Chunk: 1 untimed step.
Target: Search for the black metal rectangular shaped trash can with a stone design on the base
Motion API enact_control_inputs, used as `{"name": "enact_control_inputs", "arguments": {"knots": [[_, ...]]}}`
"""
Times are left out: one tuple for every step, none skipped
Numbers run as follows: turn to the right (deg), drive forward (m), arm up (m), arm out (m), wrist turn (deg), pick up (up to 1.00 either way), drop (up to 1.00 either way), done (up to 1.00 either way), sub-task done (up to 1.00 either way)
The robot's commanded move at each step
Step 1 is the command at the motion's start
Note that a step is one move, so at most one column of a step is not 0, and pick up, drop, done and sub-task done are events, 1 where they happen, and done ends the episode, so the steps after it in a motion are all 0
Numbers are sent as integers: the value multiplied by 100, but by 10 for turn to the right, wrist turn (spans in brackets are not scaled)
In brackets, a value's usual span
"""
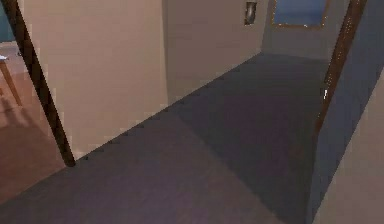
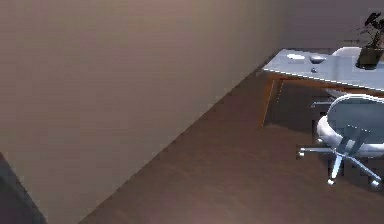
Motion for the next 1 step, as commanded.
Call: {"name": "enact_control_inputs", "arguments": {"knots": [[60, 0, 0, 0, 0, 0, 0, 0, 0]]}}
